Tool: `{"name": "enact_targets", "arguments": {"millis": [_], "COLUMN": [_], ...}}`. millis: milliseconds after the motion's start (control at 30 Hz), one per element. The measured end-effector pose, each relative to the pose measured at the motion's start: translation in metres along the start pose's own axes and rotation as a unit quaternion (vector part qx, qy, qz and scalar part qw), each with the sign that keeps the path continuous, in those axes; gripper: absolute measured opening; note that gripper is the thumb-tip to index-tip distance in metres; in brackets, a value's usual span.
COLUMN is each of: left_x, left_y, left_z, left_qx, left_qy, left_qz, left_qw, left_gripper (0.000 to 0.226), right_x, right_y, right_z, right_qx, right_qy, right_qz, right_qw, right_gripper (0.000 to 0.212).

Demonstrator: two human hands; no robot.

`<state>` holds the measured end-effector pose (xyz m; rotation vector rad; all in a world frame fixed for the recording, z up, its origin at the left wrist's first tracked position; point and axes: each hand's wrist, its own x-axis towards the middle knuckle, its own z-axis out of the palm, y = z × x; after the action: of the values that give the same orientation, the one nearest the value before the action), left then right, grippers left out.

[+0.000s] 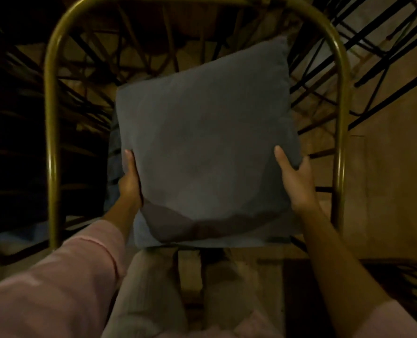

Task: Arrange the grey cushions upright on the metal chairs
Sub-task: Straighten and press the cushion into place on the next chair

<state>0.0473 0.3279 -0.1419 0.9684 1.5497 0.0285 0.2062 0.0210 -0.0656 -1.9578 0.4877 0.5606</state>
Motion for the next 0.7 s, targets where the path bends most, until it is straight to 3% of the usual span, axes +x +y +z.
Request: {"name": "enact_targets", "arguments": {"millis": [67,233,333,400,467,533,600,700], "left_x": [-0.009,-0.006,-0.002,0.002,0.006,0.006,0.009,0.011], "left_y": [0.004,-0.014,-0.027,-0.034,-0.038,-0.040,-0.044,-0.046], "left_z": [-0.012,-0.020,-0.022,-0.023,-0.024,-0.024,-0.025,-0.027], "left_qx": [0.019,0.031,0.076,0.100,0.110,0.119,0.134,0.166], "left_qy": [0.028,0.046,-0.006,-0.063,-0.091,-0.090,-0.071,-0.050], "left_qz": [0.020,0.044,0.041,0.048,0.057,0.072,0.091,0.106], "left_qw": [0.999,0.997,0.996,0.992,0.988,0.986,0.984,0.979], "left_gripper": [0.116,0.090,0.100,0.111,0.107,0.086,0.071,0.075], "right_x": [-0.003,-0.003,0.000,0.004,0.008,0.011,0.008,0.006], "right_y": [0.019,0.059,0.076,0.084,0.092,0.097,0.099,0.102], "right_z": [0.009,0.011,0.006,0.006,0.005,0.005,0.006,0.008], "right_qx": [0.016,0.012,0.025,0.017,-0.001,-0.008,-0.017,-0.043], "right_qy": [-0.030,-0.036,-0.061,-0.077,-0.086,-0.096,-0.100,-0.092], "right_qz": [0.021,0.064,0.087,0.100,0.114,0.130,0.135,0.138], "right_qw": [0.999,0.997,0.994,0.992,0.990,0.987,0.986,0.985], "right_gripper": [0.116,0.092,0.102,0.087,0.071,0.083,0.120,0.136]}}
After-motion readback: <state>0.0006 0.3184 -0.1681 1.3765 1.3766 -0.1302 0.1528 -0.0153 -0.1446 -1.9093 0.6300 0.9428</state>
